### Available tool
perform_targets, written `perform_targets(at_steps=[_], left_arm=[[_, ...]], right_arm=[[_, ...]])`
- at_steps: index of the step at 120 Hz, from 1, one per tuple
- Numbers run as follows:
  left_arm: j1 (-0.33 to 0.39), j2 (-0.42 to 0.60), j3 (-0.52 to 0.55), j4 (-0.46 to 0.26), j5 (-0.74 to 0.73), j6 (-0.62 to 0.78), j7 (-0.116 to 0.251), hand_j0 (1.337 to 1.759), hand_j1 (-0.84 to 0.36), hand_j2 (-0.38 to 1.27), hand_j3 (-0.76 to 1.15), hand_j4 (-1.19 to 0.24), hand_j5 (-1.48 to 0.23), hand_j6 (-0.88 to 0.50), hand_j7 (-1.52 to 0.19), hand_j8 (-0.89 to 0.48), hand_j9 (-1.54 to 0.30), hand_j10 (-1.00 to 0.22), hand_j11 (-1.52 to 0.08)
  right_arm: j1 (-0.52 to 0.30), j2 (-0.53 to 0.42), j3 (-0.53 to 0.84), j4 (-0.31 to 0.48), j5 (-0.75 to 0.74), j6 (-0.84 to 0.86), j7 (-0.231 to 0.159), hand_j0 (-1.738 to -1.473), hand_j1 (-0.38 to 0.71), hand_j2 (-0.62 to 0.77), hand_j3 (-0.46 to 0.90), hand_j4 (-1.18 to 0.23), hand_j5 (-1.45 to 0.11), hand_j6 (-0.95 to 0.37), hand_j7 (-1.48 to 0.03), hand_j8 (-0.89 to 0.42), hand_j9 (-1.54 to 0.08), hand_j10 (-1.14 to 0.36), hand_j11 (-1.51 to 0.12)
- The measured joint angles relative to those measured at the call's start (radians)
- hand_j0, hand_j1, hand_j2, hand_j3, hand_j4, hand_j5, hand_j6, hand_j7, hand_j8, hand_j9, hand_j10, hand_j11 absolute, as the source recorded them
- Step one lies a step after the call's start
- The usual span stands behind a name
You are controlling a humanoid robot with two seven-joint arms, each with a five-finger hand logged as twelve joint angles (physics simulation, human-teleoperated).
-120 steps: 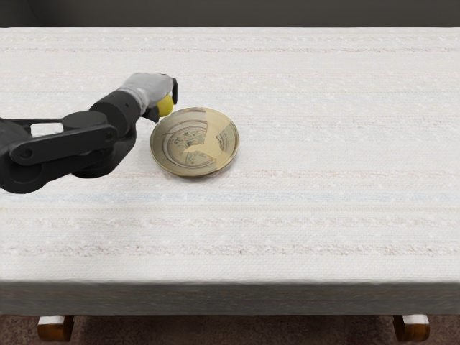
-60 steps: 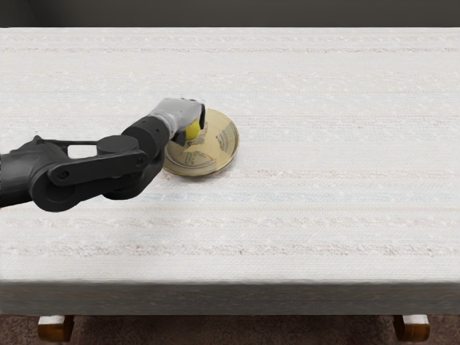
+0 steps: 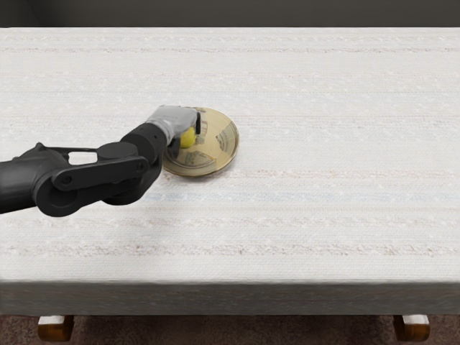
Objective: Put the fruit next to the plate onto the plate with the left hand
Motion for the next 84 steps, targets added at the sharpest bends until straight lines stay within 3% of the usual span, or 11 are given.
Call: perform_targets(at_steps=[21,36,49,68,84], left_arm=[[0.000,0.000,-0.008,0.001,-0.009,0.012,0.000,1.655,0.12,0.12,0.00,-0.12,-0.31,-0.06,-0.30,-0.06,-0.30,-0.24,-0.30],[0.001,0.007,-0.074,0.001,-0.092,0.011,0.000,1.656,0.23,0.07,0.00,-0.06,-0.17,-0.03,-0.16,-0.04,-0.16,-0.13,-0.16],[-0.006,0.065,-0.164,0.000,-0.264,-0.010,0.000,1.657,0.28,0.04,0.00,-0.04,-0.10,-0.02,-0.10,-0.02,-0.09,-0.08,-0.09],[0.012,0.251,-0.423,-0.003,-0.623,-0.307,0.000,1.658,0.32,0.02,0.00,-0.02,-0.05,-0.01,-0.04,-0.01,-0.04,-0.04,-0.04],[0.021,0.467,-0.557,-0.003,-0.909,-0.592,0.000,1.658,0.33,0.01,0.00,-0.01,-0.02,-0.01,-0.02,-0.01,-0.02,-0.02,-0.02]], right_arm=[[0.001,0.000,0.000,0.001,0.000,0.000,0.000,-1.658,-0.33,0.00,0.00,-0.01,-0.02,-0.01,-0.02,-0.01,-0.02,-0.01,-0.02],[0.001,0.000,0.000,0.000,0.000,0.001,0.000,-1.658,-0.33,0.00,0.00,-0.01,-0.02,-0.01,-0.02,-0.01,-0.02,-0.01,-0.02],[0.001,0.000,-0.001,0.000,0.000,0.001,0.000,-1.658,-0.33,0.00,0.00,-0.01,-0.02,-0.01,-0.02,-0.01,-0.02,-0.01,-0.02],[0.001,0.000,-0.001,0.000,0.000,0.001,0.000,-1.658,-0.33,0.00,0.00,-0.01,-0.02,-0.01,-0.02,-0.01,-0.02,-0.01,-0.02],[0.001,0.000,-0.001,0.001,0.000,0.001,0.000,-1.658,-0.33,0.00,0.00,-0.01,-0.02,-0.01,-0.02,-0.01,-0.02,-0.01,-0.02]])
